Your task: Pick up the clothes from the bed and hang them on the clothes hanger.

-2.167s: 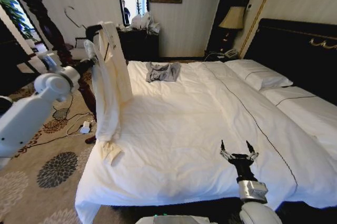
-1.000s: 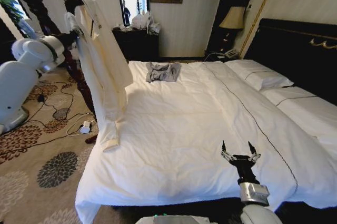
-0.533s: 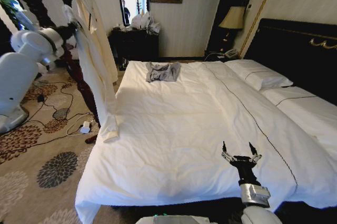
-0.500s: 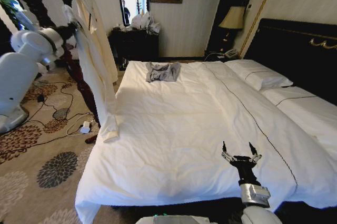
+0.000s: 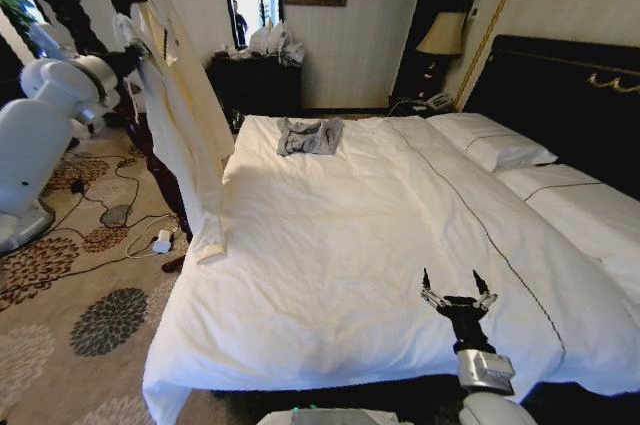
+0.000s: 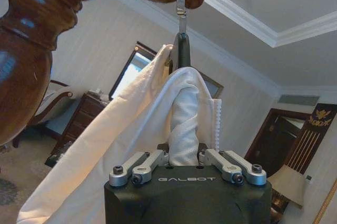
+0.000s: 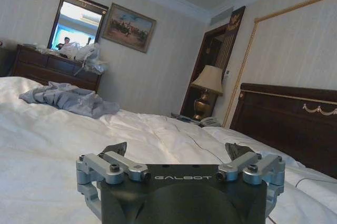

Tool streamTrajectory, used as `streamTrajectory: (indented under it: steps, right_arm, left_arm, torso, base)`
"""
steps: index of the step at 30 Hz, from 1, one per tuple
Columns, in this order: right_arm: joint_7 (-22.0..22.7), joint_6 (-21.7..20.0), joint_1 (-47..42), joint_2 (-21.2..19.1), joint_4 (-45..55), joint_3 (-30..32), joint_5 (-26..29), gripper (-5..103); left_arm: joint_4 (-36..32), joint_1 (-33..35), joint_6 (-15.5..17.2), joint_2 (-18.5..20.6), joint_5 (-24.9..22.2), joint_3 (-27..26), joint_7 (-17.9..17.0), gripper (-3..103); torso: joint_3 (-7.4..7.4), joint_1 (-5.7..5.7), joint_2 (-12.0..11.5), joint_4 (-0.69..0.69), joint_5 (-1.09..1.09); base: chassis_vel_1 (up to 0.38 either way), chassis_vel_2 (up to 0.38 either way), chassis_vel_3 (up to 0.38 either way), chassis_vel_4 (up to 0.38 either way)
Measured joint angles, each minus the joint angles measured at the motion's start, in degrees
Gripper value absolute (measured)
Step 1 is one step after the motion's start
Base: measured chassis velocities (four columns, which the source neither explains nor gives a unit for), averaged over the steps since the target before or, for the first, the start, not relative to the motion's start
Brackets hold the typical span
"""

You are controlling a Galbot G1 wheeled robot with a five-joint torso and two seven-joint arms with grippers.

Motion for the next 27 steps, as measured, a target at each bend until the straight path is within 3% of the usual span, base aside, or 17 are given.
streamTrajectory:
  steps: [11,27]
  right_arm:
    - [0.1,0.1,0.1,0.1,0.0,0.2,0.2,100]
    - [0.2,0.1,0.0,0.2,0.2,0.3,0.2,100]
  left_arm:
    - [2.2,-0.8,0.6,-2.0,-0.2,1.0,0.3,18]
    - [2.6,0.6,0.8,-1.9,-0.2,0.2,0.3,18]
  torso:
    - [0.0,0.0,0.0,0.01,-0.01]
    - [0.0,-0.01,0.0,0.0,0.0]
  base:
    - [0.0,0.0,0.0,0.0]
    - [0.0,0.0,0.0,0.0]
